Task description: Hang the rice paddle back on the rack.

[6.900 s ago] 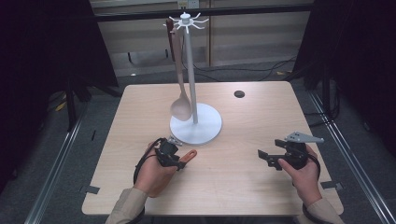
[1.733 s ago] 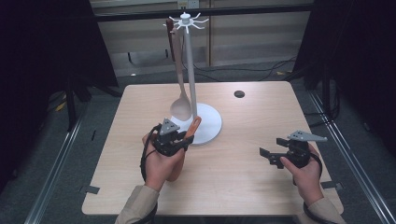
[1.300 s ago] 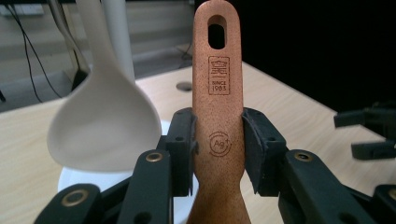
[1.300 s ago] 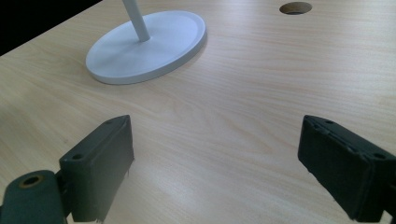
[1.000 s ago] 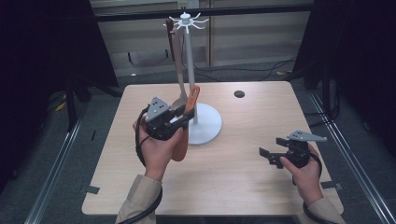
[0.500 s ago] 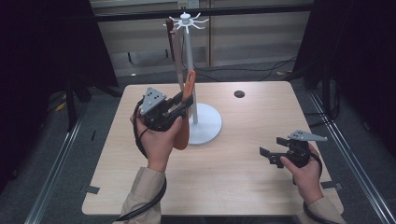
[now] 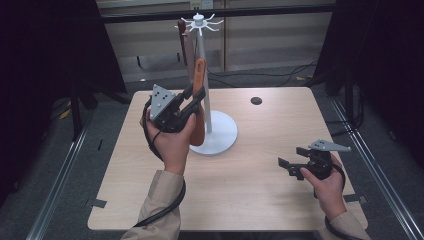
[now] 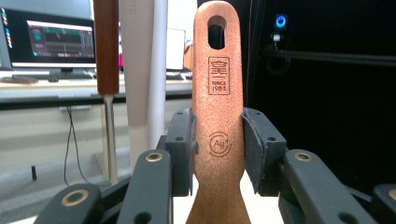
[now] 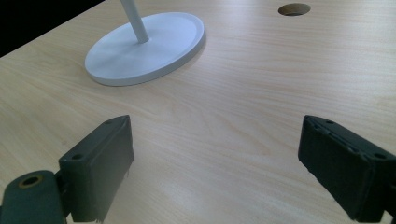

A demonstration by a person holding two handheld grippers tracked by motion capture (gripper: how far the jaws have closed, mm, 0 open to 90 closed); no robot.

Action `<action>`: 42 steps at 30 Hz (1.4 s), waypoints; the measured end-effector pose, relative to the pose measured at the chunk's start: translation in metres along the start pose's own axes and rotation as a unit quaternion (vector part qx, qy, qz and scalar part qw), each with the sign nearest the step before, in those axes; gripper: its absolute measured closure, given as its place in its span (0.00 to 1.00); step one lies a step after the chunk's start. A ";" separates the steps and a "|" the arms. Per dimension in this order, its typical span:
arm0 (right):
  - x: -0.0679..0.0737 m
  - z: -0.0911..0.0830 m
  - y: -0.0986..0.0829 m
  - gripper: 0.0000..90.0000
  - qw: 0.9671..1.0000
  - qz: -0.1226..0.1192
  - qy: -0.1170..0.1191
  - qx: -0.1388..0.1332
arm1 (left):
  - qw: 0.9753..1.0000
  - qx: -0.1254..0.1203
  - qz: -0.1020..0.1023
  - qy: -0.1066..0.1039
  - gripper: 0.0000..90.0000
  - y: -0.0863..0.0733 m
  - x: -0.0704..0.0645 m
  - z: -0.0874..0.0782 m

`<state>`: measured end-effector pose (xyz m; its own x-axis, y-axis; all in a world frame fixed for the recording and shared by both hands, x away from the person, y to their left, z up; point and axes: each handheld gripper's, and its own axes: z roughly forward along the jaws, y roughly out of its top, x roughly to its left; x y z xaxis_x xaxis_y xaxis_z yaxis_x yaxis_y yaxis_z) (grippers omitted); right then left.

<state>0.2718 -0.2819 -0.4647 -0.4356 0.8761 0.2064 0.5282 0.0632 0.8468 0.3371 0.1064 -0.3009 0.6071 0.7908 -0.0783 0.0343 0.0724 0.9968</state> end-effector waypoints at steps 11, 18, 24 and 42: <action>-0.002 -0.001 0.000 0.11 1.000 0.003 -0.001 -0.001 | 0.999 -0.036 -0.002 0.012 0.73 0.015 -0.002 0.013; -0.003 -0.001 0.000 0.11 1.000 0.005 0.004 -0.003 | 0.999 -0.047 0.005 0.017 0.73 0.027 -0.003 0.020; -0.005 -0.001 -0.001 0.10 1.000 0.011 0.005 -0.004 | 0.998 -0.050 0.011 0.026 0.73 0.034 -0.001 0.027; -0.005 -0.002 0.000 0.10 1.000 0.019 0.007 -0.007 | 0.998 -0.026 0.022 0.045 0.73 0.034 0.002 0.046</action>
<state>0.2728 -0.2872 -0.4647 -0.4258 0.8709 0.2454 0.5347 0.0234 0.8447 0.3764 0.0824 -0.2664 0.5334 0.8451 -0.0372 -0.0347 0.0659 0.9972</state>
